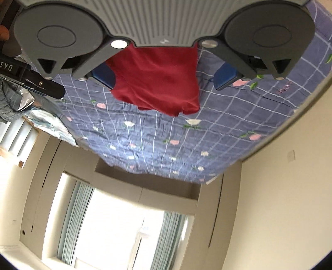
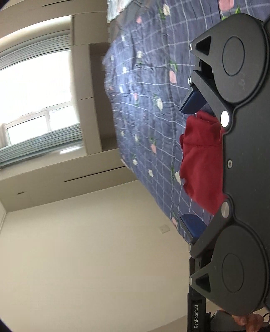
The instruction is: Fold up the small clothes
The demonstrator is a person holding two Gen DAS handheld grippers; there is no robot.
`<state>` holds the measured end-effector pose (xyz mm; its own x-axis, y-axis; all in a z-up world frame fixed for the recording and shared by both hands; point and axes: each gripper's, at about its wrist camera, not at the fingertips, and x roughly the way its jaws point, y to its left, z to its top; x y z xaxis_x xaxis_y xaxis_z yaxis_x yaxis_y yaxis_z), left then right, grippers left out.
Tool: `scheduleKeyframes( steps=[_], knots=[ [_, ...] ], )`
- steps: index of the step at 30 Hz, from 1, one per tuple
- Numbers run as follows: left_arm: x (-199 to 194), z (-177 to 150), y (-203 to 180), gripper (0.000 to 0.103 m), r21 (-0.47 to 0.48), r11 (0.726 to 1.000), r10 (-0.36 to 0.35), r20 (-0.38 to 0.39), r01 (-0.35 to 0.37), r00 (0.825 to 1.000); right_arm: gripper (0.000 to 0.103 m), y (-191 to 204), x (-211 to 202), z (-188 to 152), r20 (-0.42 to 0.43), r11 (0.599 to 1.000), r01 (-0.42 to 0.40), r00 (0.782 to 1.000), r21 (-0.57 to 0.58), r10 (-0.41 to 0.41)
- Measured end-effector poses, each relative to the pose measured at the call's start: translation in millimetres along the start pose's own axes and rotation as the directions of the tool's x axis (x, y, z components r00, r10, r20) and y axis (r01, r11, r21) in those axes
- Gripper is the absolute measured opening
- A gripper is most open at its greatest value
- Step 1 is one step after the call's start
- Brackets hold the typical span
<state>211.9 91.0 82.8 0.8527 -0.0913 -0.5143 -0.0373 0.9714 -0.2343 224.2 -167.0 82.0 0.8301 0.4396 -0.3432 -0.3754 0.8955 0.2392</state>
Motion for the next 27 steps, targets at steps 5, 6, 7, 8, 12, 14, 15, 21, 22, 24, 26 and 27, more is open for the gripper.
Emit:
scheduleKeyframes(
  steps=[5,6,7,8,12,14,15,21,22,24,26,27],
  knots=[
    [-38.2,-20.5,-3.1,0.103,0.022,0.999,0.033,0.063,-0.035,0.997,0.102,13.8,-42.4,-12.0,0.044,0.999,0.003,0.999,-0.036,-0.002],
    [-44.6,-25.4,-3.5,0.103,0.026,0.999,0.042,0.07,-0.044,0.997,0.102,16.3,-50.2,-15.5,0.049,0.999,0.007,0.999,-0.039,-0.005],
    [-49.8,-30.8,-4.2,0.103,0.03,0.998,0.048,0.076,-0.05,0.996,0.102,18.7,-57.5,-19.4,0.054,0.999,0.009,0.999,-0.042,-0.007],
    [-54.8,-36.2,-4.2,0.103,0.034,0.998,0.053,0.078,-0.055,0.996,0.102,21.1,-63.8,-23.6,0.055,0.999,0.01,0.998,-0.045,-0.007],
    [-71.0,-62.1,-4.6,0.103,0.053,0.996,0.074,0.073,-0.078,0.995,0.102,31.7,-91.7,-46.9,0.06,0.997,0.025,0.998,-0.074,-0.02],
    [-74.7,-74.2,-3.4,0.103,0.063,0.994,0.082,0.068,-0.086,0.994,0.102,35.9,-101.8,-57.7,0.061,0.996,0.032,0.998,-0.084,-0.027],
    [-76.9,-80.3,-2.8,0.103,0.069,0.993,0.087,0.063,-0.091,0.994,0.102,38.3,-104.8,-61.9,0.062,0.995,0.038,0.998,-0.087,-0.032],
    [-86.3,-109.7,2.9,0.103,0.079,0.991,0.103,0.064,-0.108,0.993,0.102,49.3,-124.9,-92.0,0.07,0.991,0.073,0.995,-0.108,-0.066],
    [-86.8,-114.2,4.2,0.103,0.08,0.991,0.106,0.064,-0.111,0.992,0.102,50.5,-126.5,-96.2,0.072,0.991,0.077,0.995,-0.107,-0.07],
    [-88.0,-122.2,7.3,0.103,0.085,0.989,0.113,0.069,-0.119,0.991,0.102,52.0,-129.9,-104.9,0.079,0.991,0.087,0.994,-0.104,-0.079],
    [-87.3,-130.1,9.7,0.103,0.09,0.988,0.122,0.061,-0.127,0.991,0.102,52.8,-130.9,-111.5,0.081,0.99,0.097,0.993,-0.1,-0.089],
    [-86.2,-133.1,10.9,0.103,0.092,0.987,0.124,0.05,-0.128,0.991,0.102,52.7,-130.8,-115.0,0.078,0.99,0.102,0.992,-0.097,-0.095]
  ],
)
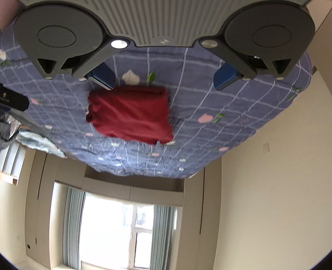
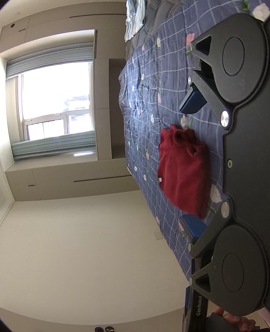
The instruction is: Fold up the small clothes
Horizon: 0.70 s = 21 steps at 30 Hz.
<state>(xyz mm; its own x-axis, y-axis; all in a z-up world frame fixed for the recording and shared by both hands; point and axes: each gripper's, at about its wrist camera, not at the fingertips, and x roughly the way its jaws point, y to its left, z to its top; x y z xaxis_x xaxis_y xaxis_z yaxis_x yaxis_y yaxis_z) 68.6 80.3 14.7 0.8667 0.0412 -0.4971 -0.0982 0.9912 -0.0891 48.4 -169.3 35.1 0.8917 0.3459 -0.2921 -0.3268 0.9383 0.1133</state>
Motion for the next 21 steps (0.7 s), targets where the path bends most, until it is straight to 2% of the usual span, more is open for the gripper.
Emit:
scheduleKeyframes(
  steps=[6,21],
  knots=[
    [3.7,-15.7,8.1,0.103,-0.028,1.0,0.007,-0.035,-0.008,0.999,0.102,2.5,3.5,-13.8,-0.028,1.0,0.016,0.999,-0.016,-0.016],
    [16.1,-21.0,14.0,0.103,-0.038,0.999,0.024,-0.076,-0.027,0.997,0.102,1.6,22.6,-23.1,-0.081,1.0,0.009,0.997,0.004,-0.009]
  ],
)
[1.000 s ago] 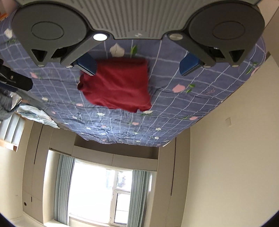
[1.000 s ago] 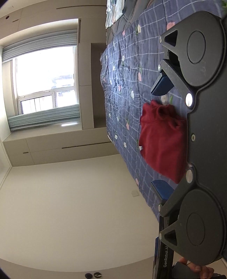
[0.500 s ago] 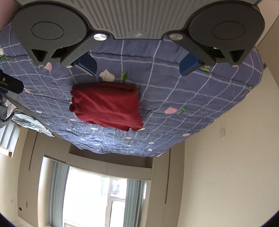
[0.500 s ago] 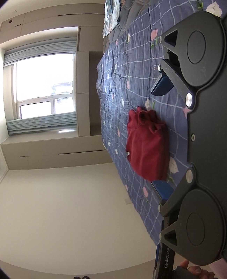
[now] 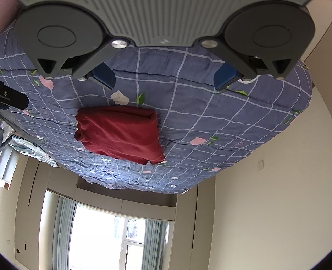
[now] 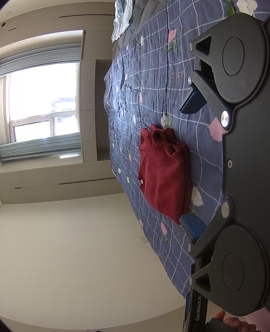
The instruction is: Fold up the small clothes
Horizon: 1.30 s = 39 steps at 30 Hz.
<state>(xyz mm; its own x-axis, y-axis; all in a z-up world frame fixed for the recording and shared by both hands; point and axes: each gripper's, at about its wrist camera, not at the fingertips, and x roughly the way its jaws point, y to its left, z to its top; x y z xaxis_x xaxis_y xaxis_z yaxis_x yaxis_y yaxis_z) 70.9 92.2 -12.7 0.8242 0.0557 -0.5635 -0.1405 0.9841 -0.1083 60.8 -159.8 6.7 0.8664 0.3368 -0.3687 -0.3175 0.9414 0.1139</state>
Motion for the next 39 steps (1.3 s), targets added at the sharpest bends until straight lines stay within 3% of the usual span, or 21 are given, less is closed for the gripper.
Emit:
scheduleKeyframes(
  steps=[39],
  knots=[
    [13.0,2.5,-0.2,0.103,-0.015,1.0,0.022,-0.044,-0.023,0.999,0.102,-8.9,23.6,-4.5,-0.044,1.0,-0.012,0.999,0.017,0.013]
  ],
)
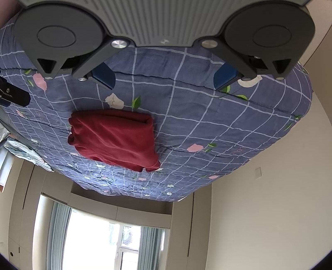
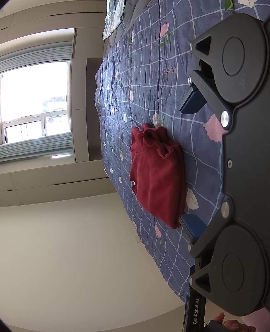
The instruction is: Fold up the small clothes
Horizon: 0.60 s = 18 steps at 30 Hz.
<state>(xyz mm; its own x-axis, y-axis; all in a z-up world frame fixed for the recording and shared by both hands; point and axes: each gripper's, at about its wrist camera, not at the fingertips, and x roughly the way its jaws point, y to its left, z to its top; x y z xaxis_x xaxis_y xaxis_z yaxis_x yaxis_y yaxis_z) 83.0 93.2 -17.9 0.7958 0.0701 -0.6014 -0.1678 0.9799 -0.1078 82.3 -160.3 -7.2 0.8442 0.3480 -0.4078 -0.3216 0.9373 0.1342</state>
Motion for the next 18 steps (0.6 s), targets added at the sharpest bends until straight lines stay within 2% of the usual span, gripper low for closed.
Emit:
scheduleKeyframes(
  steps=[15,18],
  knots=[
    [5.3,-0.9,-0.1,0.103,0.001,1.0,-0.002,-0.007,0.002,1.0,0.102,-0.7,6.7,-1.3,-0.016,1.0,-0.001,1.0,-0.001,0.001],
    [8.7,-0.8,-1.8,0.103,0.002,1.0,0.018,-0.025,-0.018,1.0,0.102,-1.8,9.3,-1.7,-0.023,1.0,0.0,1.0,-0.001,0.0]
  ],
)
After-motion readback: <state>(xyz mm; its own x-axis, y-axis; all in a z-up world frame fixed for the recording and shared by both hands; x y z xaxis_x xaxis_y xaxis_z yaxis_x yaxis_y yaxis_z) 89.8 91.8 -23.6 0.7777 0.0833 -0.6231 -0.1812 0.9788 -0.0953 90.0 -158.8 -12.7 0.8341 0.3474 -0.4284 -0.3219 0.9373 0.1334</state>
